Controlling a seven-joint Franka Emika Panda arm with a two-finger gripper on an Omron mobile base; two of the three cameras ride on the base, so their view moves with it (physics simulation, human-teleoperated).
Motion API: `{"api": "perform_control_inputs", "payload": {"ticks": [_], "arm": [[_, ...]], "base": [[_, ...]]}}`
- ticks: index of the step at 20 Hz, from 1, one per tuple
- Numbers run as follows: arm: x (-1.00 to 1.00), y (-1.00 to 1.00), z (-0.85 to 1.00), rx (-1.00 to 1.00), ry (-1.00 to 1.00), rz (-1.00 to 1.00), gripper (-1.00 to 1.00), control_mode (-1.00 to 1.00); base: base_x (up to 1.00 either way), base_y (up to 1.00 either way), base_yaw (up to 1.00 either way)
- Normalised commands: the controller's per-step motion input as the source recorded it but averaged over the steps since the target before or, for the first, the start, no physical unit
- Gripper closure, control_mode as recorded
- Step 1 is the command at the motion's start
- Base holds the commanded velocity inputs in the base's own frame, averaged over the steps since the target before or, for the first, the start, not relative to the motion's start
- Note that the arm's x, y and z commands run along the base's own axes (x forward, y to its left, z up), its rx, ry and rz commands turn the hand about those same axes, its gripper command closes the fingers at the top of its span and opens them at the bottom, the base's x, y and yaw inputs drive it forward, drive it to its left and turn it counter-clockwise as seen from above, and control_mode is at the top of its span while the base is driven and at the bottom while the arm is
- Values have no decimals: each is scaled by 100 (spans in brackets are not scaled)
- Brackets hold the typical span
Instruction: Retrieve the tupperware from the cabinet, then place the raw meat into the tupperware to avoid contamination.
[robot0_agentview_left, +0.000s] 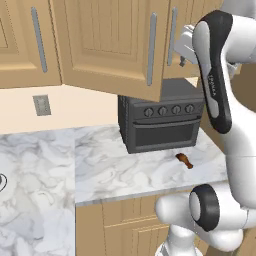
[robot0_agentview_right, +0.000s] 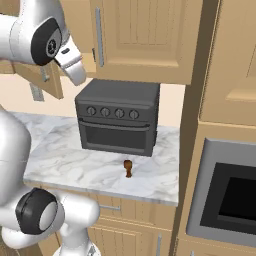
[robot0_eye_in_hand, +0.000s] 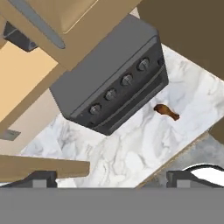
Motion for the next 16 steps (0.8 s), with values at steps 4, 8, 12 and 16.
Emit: {"api": "perform_control_inputs", "payload": {"ticks": [4,8,12,16], "arm": [[43,-5,0,34,4,-1,-100,-100],[48,5,-1,24,4,0,-100,-100],[43,2,0,16,3,7,-100,-100],[33,4,-2,12,-1,11,-100,-100]], "base": [[0,0,0],[0,0,0],[0,0,0],[0,0,0]]}}
